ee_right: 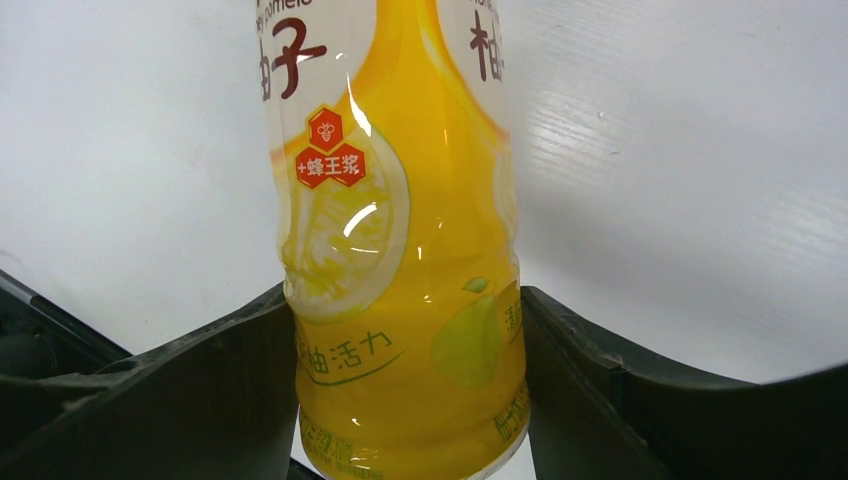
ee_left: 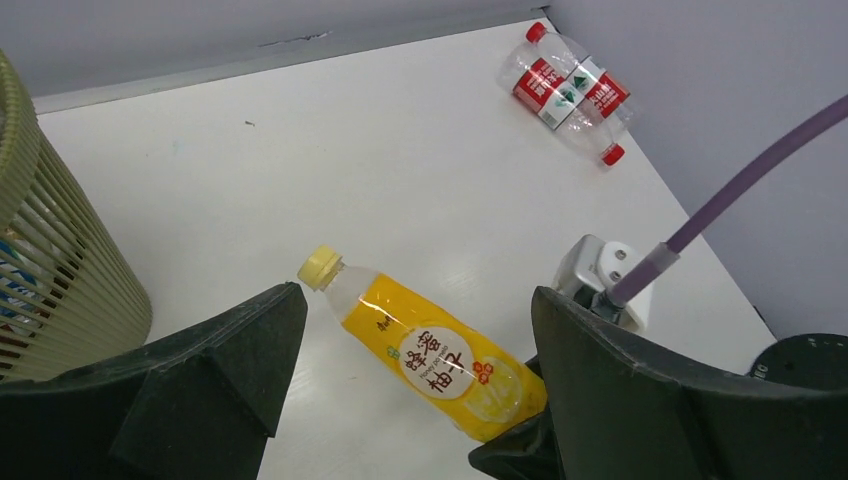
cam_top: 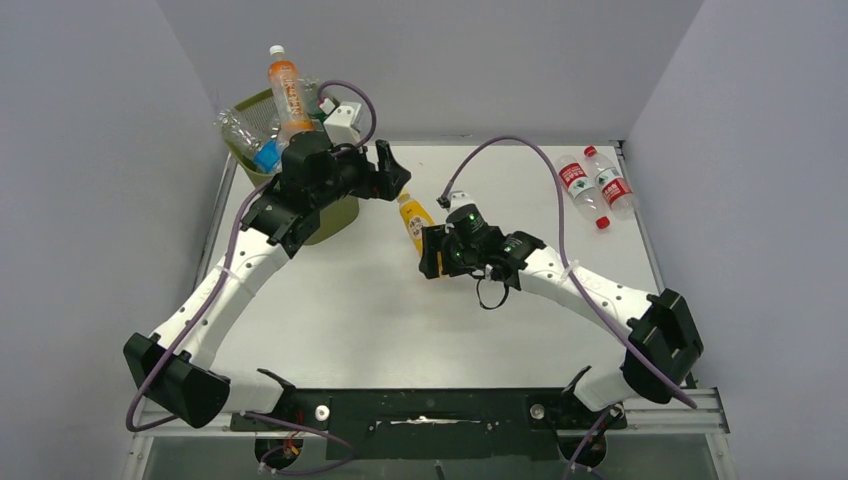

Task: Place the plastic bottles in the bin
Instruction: Place the plastic bottle at the center of the board.

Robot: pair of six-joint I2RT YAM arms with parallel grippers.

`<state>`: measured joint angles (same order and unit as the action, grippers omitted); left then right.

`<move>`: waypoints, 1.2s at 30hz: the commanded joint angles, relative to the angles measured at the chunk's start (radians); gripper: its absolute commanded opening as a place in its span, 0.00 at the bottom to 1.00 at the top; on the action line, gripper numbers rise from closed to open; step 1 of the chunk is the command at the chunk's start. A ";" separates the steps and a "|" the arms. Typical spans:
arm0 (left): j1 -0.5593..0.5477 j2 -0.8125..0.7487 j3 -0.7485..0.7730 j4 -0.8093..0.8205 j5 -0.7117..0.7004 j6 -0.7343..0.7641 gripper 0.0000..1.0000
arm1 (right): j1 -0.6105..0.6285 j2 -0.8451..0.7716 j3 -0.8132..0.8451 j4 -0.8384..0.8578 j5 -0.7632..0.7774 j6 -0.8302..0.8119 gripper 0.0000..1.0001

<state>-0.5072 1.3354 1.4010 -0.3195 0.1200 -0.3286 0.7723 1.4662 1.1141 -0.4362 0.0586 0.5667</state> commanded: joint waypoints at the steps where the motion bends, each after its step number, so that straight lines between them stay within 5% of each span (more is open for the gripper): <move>1: 0.007 -0.012 0.005 0.001 0.038 0.019 0.84 | 0.050 -0.090 0.049 -0.032 0.062 0.021 0.50; 23: 0.055 -0.057 0.121 -0.026 -0.105 0.104 0.86 | 0.115 -0.176 0.193 -0.095 -0.008 -0.069 0.52; 36: 0.090 -0.004 0.296 -0.206 -0.021 0.151 0.87 | 0.123 -0.117 0.306 -0.098 -0.077 -0.128 0.53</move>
<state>-0.4171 1.3373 1.6718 -0.4831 0.0643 -0.1963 0.8856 1.3510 1.3731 -0.5770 0.0132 0.4675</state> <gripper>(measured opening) 0.867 0.663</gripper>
